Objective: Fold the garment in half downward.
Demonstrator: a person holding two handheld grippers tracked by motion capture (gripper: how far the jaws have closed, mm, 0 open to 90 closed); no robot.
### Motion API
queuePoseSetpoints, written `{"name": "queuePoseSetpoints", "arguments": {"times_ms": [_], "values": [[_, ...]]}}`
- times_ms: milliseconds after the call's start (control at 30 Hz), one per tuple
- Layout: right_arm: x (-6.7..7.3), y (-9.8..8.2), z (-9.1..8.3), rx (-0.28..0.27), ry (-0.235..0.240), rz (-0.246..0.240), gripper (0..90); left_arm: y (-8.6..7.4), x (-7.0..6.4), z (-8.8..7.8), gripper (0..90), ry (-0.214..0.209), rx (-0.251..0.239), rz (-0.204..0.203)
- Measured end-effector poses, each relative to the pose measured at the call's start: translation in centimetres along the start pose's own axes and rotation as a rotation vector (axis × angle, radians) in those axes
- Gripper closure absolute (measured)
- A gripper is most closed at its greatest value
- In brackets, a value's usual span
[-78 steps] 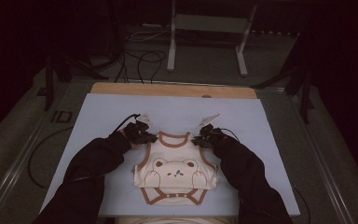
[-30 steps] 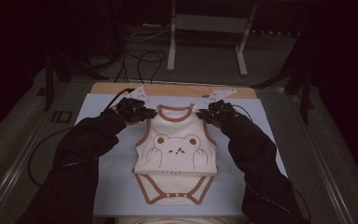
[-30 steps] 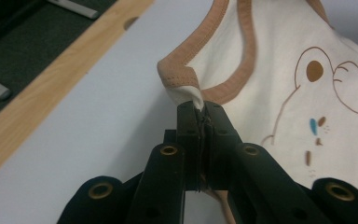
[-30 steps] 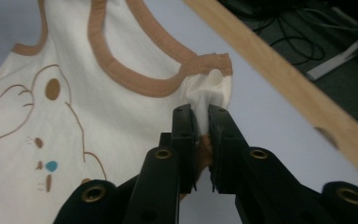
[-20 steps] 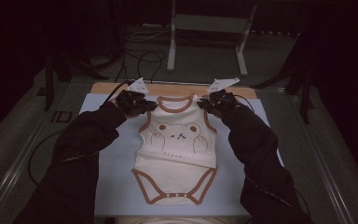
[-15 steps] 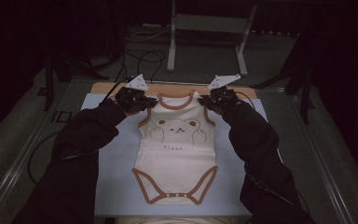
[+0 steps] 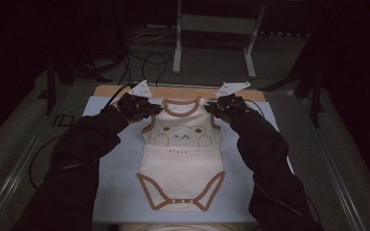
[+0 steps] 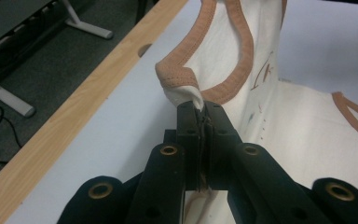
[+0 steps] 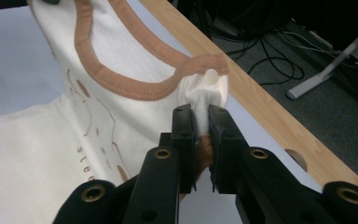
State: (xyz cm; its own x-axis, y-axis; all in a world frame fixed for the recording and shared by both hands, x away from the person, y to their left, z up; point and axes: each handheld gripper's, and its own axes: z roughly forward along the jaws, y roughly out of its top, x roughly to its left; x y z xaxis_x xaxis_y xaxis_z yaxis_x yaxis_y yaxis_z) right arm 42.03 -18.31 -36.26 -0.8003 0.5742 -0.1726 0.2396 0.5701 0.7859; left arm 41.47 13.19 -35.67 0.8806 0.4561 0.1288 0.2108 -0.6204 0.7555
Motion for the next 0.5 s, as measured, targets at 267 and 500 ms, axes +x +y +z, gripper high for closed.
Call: {"name": "queuePoseSetpoints", "arguments": {"times_ms": [267, 500], "values": [[1.0, -0.5, -0.6, -0.003, 0.015, -0.013, 82.1, -0.5, -0.7, -0.3, 87.3, -0.029, 0.001, 0.008], [2.5, -1.2, -1.4, -0.013, 0.038, -0.033, 82.1, -0.9, -1.9, -0.7, 87.3, -0.046, -0.002, 0.020]]}}
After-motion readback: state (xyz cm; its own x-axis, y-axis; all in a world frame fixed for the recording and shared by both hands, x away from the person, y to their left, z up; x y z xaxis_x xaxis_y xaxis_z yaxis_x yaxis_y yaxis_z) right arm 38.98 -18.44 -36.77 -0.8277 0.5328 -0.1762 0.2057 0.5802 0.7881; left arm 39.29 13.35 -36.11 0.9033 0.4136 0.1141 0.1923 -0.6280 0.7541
